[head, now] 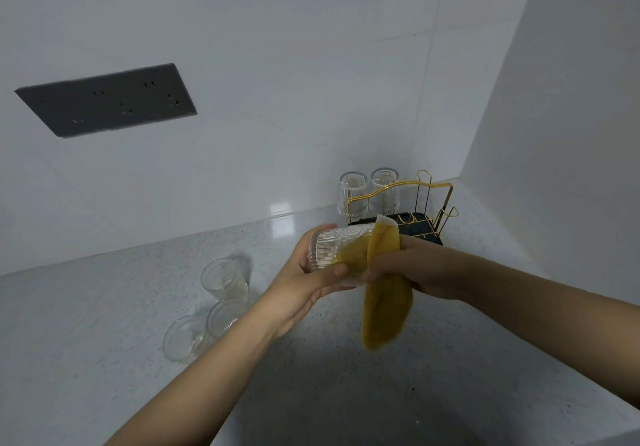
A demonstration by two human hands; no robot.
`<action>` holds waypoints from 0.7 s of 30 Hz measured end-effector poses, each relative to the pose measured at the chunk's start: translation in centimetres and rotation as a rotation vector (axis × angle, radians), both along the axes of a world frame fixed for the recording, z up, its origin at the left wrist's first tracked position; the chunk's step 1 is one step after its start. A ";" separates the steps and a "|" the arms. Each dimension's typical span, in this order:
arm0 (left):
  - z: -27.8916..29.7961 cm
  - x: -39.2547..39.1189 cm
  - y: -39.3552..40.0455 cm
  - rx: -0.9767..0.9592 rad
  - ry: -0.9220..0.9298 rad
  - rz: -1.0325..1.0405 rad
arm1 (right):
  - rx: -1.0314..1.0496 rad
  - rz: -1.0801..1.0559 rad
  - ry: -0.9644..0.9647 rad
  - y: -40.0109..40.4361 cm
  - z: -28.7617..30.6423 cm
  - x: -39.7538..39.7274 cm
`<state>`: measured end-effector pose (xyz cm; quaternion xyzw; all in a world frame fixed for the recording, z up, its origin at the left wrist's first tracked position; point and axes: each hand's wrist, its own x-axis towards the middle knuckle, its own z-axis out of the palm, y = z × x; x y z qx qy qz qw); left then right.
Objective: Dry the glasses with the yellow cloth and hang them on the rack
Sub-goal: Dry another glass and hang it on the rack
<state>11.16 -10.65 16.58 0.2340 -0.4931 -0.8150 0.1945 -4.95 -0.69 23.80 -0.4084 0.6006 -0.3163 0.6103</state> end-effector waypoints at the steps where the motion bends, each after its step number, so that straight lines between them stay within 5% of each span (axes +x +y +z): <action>1: 0.0 -0.1 -0.1 0.001 0.010 0.002 | -0.008 0.060 0.075 0.1 0.0 -0.1; 4: 1.1 -0.1 -0.3 0.067 -0.031 -0.049 | -0.088 0.321 0.507 0.4 -0.2 -0.2; 6: 1.5 -0.2 -0.5 0.166 -0.096 -0.088 | -0.144 0.419 0.634 0.4 -0.2 -0.1; 9: 1.5 -0.1 -0.6 0.180 -0.150 -0.111 | -0.158 0.385 0.553 0.3 0.0 -0.5; 14: 0.5 -0.1 0.1 0.040 -0.044 -0.014 | -0.044 0.045 0.058 -0.1 0.3 -0.9; 16: 0.5 -0.3 0.3 0.006 -0.041 0.031 | -0.015 0.056 0.048 -0.1 0.1 -1.0; 21: 1.7 0.0 -0.3 0.202 -0.142 -0.107 | -0.178 0.499 0.674 0.9 -0.5 -0.3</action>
